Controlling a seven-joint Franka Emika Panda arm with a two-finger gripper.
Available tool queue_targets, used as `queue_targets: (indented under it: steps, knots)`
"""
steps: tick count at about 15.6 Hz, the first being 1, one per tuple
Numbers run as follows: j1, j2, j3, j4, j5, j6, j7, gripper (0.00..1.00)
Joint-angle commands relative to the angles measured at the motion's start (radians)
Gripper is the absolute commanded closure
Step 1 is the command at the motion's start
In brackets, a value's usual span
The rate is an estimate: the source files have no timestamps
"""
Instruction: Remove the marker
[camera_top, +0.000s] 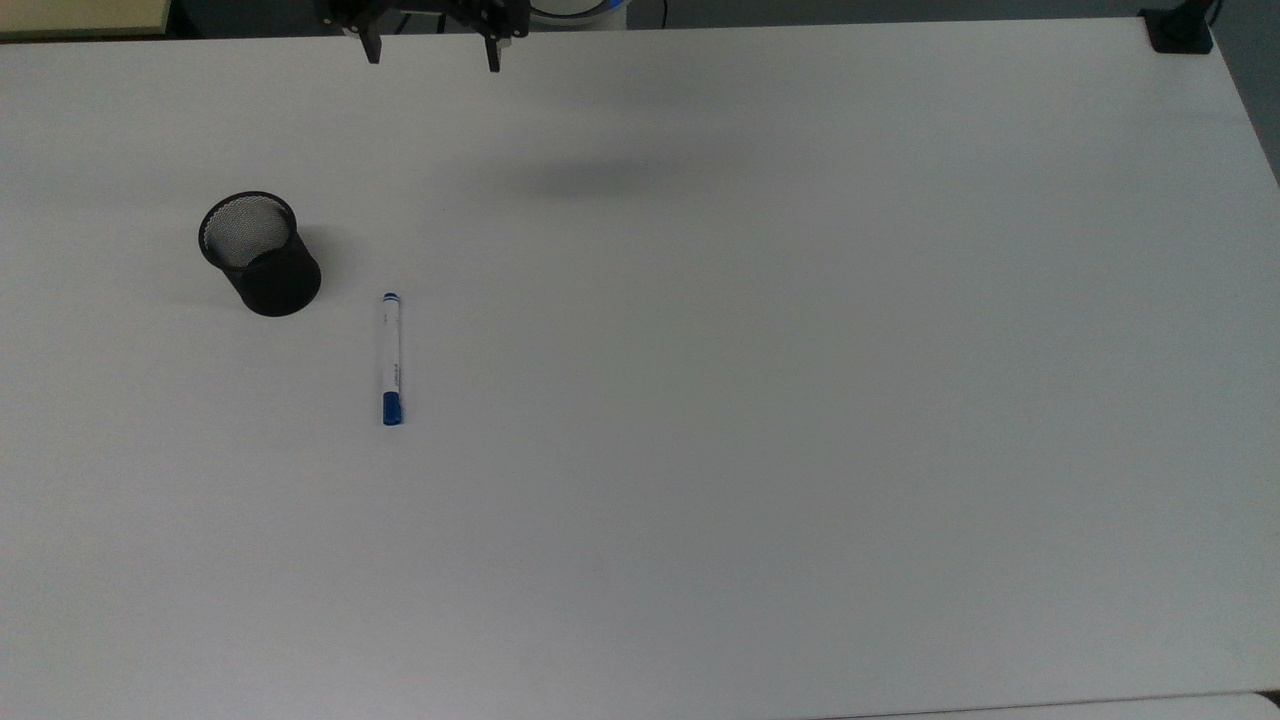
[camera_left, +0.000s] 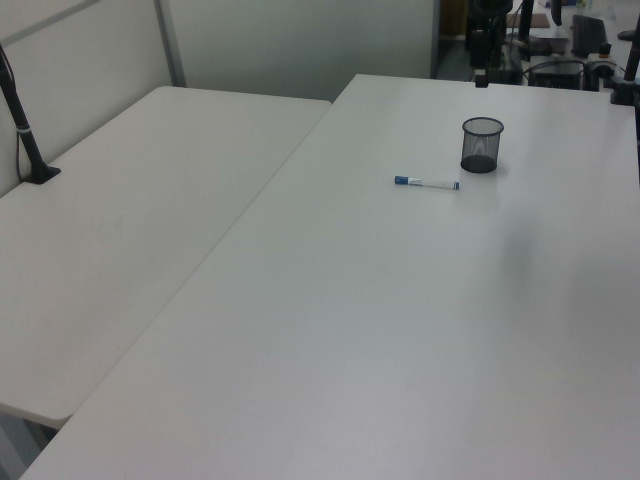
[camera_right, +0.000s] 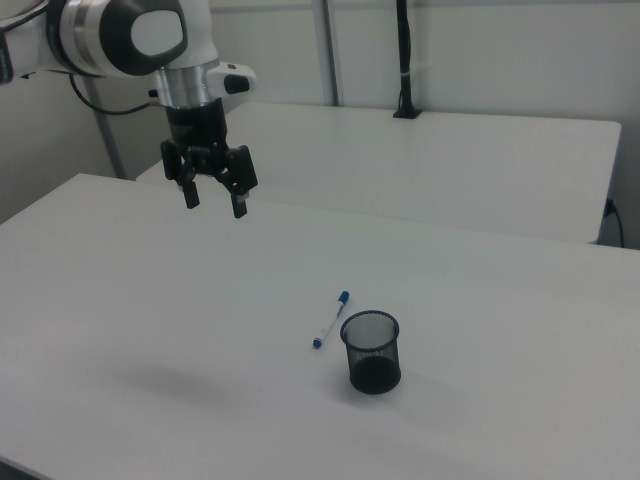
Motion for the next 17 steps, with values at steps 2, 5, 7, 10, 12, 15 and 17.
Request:
queue_targets:
  steps: [2, 5, 7, 10, 12, 15, 17]
  knots:
    - [-0.022, -0.048, 0.037, -0.058, -0.028, -0.001, 0.023, 0.0]
    - [-0.03, -0.044, 0.032, -0.051, -0.019, 0.005, 0.021, 0.0]
    - [-0.03, -0.043, 0.026, -0.045, -0.009, 0.006, 0.029, 0.0]
    - [-0.03, -0.035, 0.025, -0.038, 0.012, 0.009, 0.03, 0.0]
    - [-0.03, -0.035, 0.025, -0.038, 0.015, 0.013, 0.03, 0.0]
    - [-0.03, -0.035, 0.025, -0.038, 0.015, 0.013, 0.03, 0.0]
    - [-0.031, -0.035, 0.025, -0.038, 0.015, 0.014, 0.03, 0.0]
